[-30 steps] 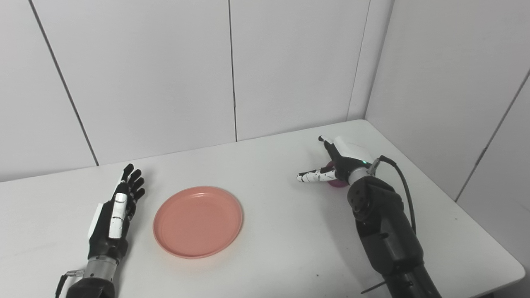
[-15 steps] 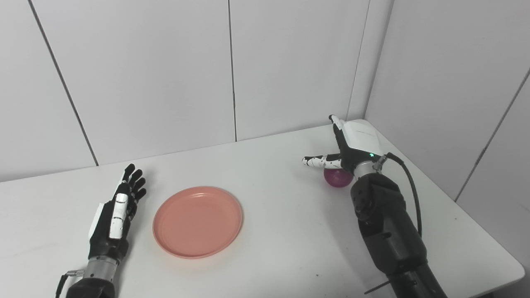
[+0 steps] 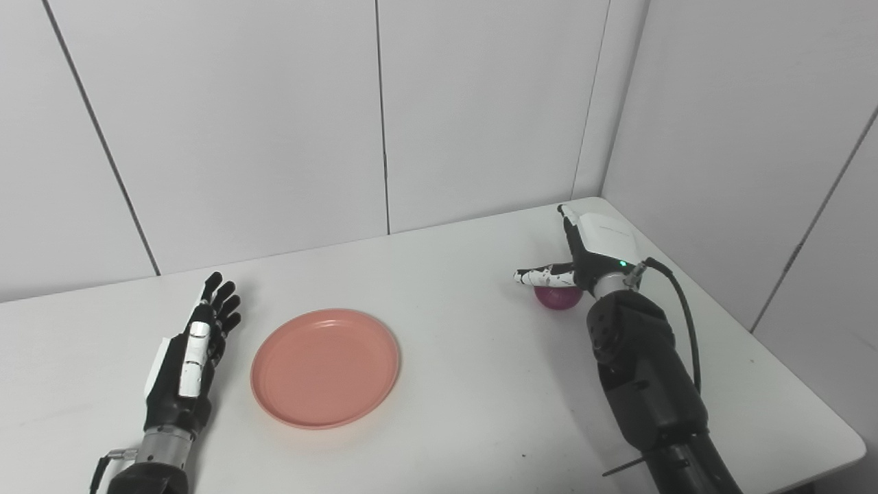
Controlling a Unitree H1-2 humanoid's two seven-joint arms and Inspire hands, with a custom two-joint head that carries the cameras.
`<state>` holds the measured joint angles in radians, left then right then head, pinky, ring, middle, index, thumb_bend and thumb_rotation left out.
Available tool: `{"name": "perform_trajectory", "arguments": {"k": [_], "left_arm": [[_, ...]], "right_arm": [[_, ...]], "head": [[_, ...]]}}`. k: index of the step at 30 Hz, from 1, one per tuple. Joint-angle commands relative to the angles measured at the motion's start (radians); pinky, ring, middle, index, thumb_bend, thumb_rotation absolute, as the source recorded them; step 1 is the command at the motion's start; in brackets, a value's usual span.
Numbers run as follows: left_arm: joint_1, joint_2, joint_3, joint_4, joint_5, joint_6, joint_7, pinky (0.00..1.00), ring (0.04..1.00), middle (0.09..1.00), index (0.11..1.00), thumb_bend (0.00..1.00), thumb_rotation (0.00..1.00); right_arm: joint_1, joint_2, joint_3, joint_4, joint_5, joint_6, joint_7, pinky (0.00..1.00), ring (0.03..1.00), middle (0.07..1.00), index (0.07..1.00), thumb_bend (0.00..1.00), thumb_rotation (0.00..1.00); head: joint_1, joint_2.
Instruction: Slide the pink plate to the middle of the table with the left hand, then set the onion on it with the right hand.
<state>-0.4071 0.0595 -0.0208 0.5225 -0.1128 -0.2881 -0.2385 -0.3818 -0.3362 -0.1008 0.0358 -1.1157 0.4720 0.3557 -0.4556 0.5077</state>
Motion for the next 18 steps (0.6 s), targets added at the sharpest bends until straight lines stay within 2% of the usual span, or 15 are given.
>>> {"name": "perform_trajectory", "arguments": {"k": [1, 18], "left_arm": [[0.039, 0.006, 0.003, 0.021, -0.005, -0.005, -0.004, 0.95, 0.964, 0.972, 0.982, 0.66, 1.00], [0.046, 0.001, 0.002, -0.006, -0.004, 0.014, -0.001, 0.95, 0.962, 0.968, 0.982, 0.65, 1.00]], "right_arm": [[-0.045, -0.018, -0.006, -0.005, -0.009, -0.002, 0.007, 0.91, 0.900, 0.909, 0.937, 0.93, 0.58], [-0.047, -0.017, -0.003, 0.051, 0.037, -0.002, 0.002, 0.88, 0.884, 0.903, 0.928, 0.94, 0.55]], "head": [[0.001, 0.001], [0.007, 0.008]]}}
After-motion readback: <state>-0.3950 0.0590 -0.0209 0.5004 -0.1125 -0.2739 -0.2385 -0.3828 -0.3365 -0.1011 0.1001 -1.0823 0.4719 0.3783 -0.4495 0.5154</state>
